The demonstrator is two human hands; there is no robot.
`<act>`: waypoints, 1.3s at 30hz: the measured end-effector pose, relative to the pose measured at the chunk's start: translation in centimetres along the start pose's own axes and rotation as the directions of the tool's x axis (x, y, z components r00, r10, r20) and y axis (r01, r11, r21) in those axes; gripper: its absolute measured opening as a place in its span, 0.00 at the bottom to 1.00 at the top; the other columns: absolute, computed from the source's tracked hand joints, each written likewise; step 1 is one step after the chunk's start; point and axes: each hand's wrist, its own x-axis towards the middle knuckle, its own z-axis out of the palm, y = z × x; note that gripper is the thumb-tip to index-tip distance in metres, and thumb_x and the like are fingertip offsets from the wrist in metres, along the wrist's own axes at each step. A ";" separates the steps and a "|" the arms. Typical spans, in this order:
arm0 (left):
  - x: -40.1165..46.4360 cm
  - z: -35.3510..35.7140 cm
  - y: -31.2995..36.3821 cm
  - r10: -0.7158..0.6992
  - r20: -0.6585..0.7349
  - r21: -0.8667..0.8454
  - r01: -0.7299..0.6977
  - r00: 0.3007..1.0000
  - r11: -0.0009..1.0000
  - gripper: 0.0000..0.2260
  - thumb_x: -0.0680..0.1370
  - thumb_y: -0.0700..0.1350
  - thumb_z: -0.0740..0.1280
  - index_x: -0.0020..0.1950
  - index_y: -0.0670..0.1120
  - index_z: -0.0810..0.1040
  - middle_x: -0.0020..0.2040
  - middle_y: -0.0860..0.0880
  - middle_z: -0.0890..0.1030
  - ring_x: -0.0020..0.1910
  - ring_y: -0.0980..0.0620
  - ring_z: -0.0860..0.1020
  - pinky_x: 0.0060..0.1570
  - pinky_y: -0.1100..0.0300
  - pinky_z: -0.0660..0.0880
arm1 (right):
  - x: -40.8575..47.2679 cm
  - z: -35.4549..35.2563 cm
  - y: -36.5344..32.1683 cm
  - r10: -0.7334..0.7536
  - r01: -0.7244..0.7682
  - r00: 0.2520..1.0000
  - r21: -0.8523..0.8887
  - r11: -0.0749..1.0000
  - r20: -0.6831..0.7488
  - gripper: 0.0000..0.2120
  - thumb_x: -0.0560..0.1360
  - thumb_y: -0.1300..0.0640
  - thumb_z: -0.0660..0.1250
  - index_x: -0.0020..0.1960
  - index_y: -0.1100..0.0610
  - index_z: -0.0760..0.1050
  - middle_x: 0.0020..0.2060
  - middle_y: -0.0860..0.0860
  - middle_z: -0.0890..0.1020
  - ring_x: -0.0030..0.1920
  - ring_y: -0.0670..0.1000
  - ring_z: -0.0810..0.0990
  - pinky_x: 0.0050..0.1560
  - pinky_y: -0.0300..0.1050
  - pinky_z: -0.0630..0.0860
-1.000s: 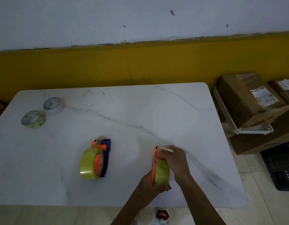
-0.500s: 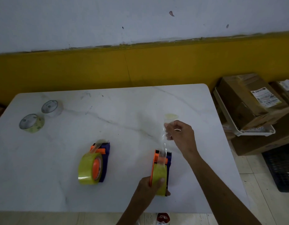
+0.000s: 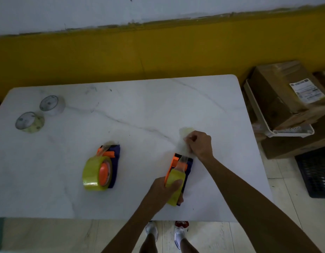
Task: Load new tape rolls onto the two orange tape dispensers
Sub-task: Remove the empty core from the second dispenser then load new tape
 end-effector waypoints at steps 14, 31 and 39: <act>-1.0 0.2 2.8 0.163 -0.250 -0.073 -0.186 0.954 0.980 0.07 0.76 0.50 0.68 0.40 0.50 0.80 0.32 0.52 0.83 0.31 0.60 0.81 0.32 0.70 0.75 | -9.4 1.4 1.7 0.094 -0.377 0.901 0.656 0.654 0.423 0.15 0.78 0.59 0.60 0.52 0.64 0.83 0.45 0.60 0.86 0.45 0.60 0.84 0.51 0.56 0.79; 2.7 -1.8 0.0 0.040 -0.240 0.171 0.002 0.970 0.985 0.14 0.76 0.59 0.63 0.51 0.51 0.76 0.47 0.48 0.80 0.45 0.50 0.80 0.45 0.59 0.77 | -10.4 0.7 -0.1 0.044 0.009 0.992 -0.411 0.911 0.119 0.09 0.73 0.49 0.66 0.41 0.53 0.80 0.38 0.51 0.84 0.40 0.52 0.82 0.36 0.44 0.77; -2.4 -15.8 -1.2 0.349 -0.716 0.620 0.321 0.605 0.716 0.38 0.67 0.55 0.75 0.70 0.40 0.66 0.68 0.36 0.71 0.66 0.35 0.71 0.64 0.41 0.68 | -11.7 -0.7 0.0 -0.010 0.014 1.000 -0.185 0.983 0.023 0.05 0.75 0.50 0.65 0.44 0.45 0.80 0.43 0.47 0.86 0.42 0.50 0.84 0.45 0.51 0.82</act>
